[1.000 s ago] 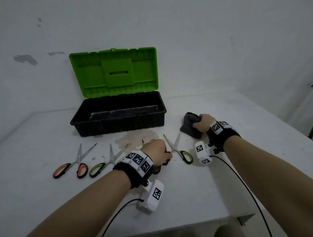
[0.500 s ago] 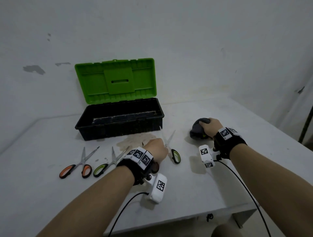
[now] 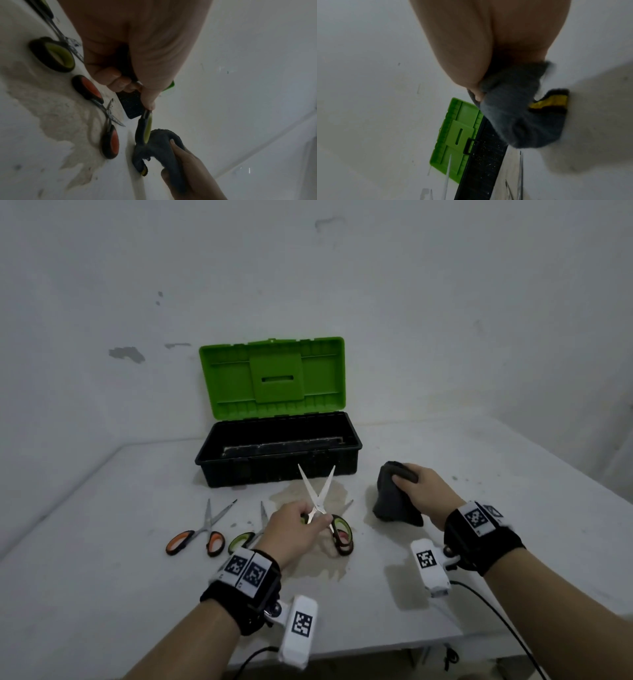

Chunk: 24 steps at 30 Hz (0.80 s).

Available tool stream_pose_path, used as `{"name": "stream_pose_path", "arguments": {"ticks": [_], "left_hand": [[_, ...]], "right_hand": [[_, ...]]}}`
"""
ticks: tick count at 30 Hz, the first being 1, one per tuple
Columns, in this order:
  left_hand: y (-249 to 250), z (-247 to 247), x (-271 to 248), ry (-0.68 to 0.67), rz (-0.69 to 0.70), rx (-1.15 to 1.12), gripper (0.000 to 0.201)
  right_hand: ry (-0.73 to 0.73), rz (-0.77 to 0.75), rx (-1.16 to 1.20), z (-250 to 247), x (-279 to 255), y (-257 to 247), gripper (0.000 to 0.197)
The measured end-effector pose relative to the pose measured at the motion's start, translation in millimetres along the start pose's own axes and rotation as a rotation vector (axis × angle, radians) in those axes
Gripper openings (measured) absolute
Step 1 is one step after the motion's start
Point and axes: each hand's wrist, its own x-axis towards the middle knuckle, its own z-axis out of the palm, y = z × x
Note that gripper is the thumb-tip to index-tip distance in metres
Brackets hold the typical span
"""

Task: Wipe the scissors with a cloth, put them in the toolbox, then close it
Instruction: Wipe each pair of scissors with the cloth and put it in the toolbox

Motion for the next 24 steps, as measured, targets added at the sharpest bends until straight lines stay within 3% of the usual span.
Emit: {"name": "stream_pose_path", "arguments": {"ticks": [5, 9, 13, 16, 19, 24], "left_hand": [[-13, -9, -5, 0.075, 0.044, -0.043, 0.052], [-23, -11, -7, 0.107, 0.038, -0.080, 0.059], [-29, -13, -6, 0.109, 0.021, -0.136, 0.065], [-28, -13, -7, 0.103, 0.045, -0.113, 0.054], [-24, -10, -6, 0.077, 0.062, -0.092, 0.053], [-19, -5, -5, 0.067, 0.059, -0.105, 0.053]], "right_hand": [[0.016, 0.100, 0.054, 20, -10, -2, 0.023], [0.029, 0.221, 0.270, 25, -18, -9, 0.030], [0.013, 0.192, 0.484, 21, -20, -15, 0.021], [0.093, 0.050, 0.322, 18, -15, -11, 0.018], [0.238, -0.042, 0.040, 13, -11, -9, 0.032], [0.173, -0.003, -0.071, 10, -15, -12, 0.052]]}}
